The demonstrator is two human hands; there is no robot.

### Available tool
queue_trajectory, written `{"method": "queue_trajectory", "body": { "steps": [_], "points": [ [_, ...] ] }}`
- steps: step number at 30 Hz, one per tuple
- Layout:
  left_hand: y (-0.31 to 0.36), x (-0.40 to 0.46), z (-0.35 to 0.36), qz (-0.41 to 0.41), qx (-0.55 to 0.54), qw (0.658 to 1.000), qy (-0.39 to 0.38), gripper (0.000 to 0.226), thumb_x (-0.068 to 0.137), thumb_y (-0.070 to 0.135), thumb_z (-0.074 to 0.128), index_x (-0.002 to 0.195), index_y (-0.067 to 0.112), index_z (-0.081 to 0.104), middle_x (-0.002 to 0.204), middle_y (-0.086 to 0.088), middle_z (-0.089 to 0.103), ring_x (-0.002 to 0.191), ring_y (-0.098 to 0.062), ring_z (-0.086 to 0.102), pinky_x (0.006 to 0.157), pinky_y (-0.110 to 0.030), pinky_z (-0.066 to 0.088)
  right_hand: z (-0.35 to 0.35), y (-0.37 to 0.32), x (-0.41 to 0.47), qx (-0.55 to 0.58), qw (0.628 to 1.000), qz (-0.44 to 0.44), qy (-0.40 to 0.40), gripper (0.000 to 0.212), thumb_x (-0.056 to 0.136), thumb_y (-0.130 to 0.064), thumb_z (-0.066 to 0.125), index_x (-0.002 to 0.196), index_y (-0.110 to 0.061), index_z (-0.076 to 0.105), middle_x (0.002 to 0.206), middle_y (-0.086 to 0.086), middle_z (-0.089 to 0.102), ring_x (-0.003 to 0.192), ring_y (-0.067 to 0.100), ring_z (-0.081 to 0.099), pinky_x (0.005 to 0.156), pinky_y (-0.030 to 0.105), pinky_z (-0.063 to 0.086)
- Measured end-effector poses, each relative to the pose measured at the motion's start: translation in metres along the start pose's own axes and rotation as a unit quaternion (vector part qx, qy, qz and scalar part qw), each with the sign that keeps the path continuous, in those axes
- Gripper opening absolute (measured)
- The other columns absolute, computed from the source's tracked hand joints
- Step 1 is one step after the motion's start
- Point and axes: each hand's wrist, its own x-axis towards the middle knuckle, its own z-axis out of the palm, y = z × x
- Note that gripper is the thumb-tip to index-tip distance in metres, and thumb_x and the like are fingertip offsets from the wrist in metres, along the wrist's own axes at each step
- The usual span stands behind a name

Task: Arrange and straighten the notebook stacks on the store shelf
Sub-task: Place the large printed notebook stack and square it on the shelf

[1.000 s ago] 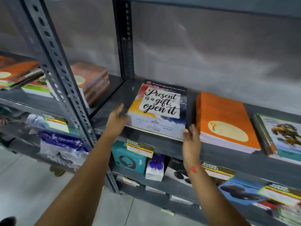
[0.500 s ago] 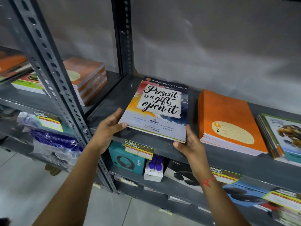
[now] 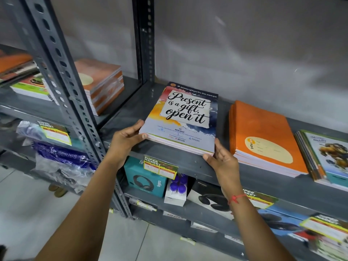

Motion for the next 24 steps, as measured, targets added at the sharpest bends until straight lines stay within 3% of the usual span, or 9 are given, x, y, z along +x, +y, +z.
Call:
{"method": "queue_trajectory", "body": {
  "steps": [2,5,8,10,13,15,19,24],
  "points": [
    [0.001,-0.001,-0.001,0.003,0.011,1.000,-0.011,0.053,0.083,-0.009,0.057,0.134,0.000,0.045,0.140,-0.006,0.048,0.109,-0.001,0.057,0.077,0.001,0.049,0.000,0.001,0.000,-0.005,1.000,-0.001,0.001,0.065,0.081,0.000,0.062,0.140,-0.011,0.036,0.134,-0.007,0.051,0.123,0.007,0.049,0.096,0.009,0.038],
    [0.002,0.000,0.001,0.004,0.008,1.000,-0.009,0.051,0.084,-0.009,0.055,0.134,0.000,0.045,0.131,-0.001,0.051,0.078,0.018,0.064,0.071,0.000,0.049,0.001,0.000,0.000,-0.009,1.000,-0.002,0.001,0.063,0.081,-0.002,0.062,0.139,-0.012,0.038,0.139,0.000,0.051,0.124,0.008,0.050,0.096,0.011,0.038],
    [0.002,0.002,0.004,0.002,-0.002,1.000,0.012,0.050,0.084,-0.009,0.055,0.133,-0.001,0.045,0.127,0.002,0.051,0.070,0.020,0.063,0.063,0.001,0.048,0.003,-0.001,0.000,-0.008,1.000,-0.006,0.016,0.061,0.081,-0.003,0.063,0.137,-0.011,0.040,0.139,0.002,0.051,0.125,0.010,0.050,0.104,0.023,0.041],
    [0.003,0.002,0.006,0.004,0.003,1.000,0.021,0.050,0.085,-0.008,0.056,0.133,-0.001,0.046,0.129,-0.001,0.052,0.075,0.014,0.062,0.061,0.001,0.048,0.006,-0.002,0.001,-0.002,0.999,-0.003,0.033,0.059,0.081,-0.003,0.063,0.136,-0.010,0.042,0.138,0.002,0.052,0.127,0.013,0.050,0.108,0.030,0.039],
    [0.003,0.001,0.009,0.008,0.013,0.999,0.035,0.048,0.085,-0.006,0.057,0.132,-0.001,0.048,0.136,-0.011,0.052,0.098,-0.007,0.059,0.064,0.001,0.049,0.009,-0.002,0.001,0.006,0.998,0.006,0.063,0.057,0.080,-0.004,0.064,0.134,-0.010,0.046,0.136,0.004,0.054,0.125,0.015,0.051,0.109,0.035,0.039],
    [0.003,0.001,0.010,0.014,0.019,0.999,0.046,0.048,0.085,-0.004,0.059,0.131,-0.001,0.049,0.136,-0.013,0.053,0.104,-0.010,0.057,0.066,0.003,0.048,0.011,-0.002,0.002,0.012,0.996,0.014,0.083,0.055,0.080,-0.004,0.065,0.132,-0.009,0.048,0.135,0.004,0.055,0.123,0.015,0.053,0.109,0.035,0.039],
    [0.003,0.001,0.013,0.019,0.016,0.997,0.067,0.046,0.085,-0.002,0.059,0.130,0.000,0.051,0.132,-0.012,0.057,0.091,0.000,0.058,0.063,0.004,0.046,0.014,-0.002,0.003,0.008,0.995,0.017,0.103,0.053,0.080,-0.005,0.066,0.131,-0.008,0.049,0.134,0.006,0.056,0.117,0.014,0.056,0.106,0.032,0.041],
    [0.006,0.001,0.018,0.016,0.010,0.996,0.092,0.044,0.084,-0.001,0.062,0.127,0.002,0.055,0.127,-0.008,0.060,0.094,-0.005,0.057,0.060,0.006,0.044,0.018,-0.005,0.003,0.004,0.992,0.016,0.125,0.050,0.081,-0.004,0.065,0.128,-0.008,0.052,0.131,0.004,0.058,0.106,0.003,0.052,0.094,0.017,0.039]
  ]
}}
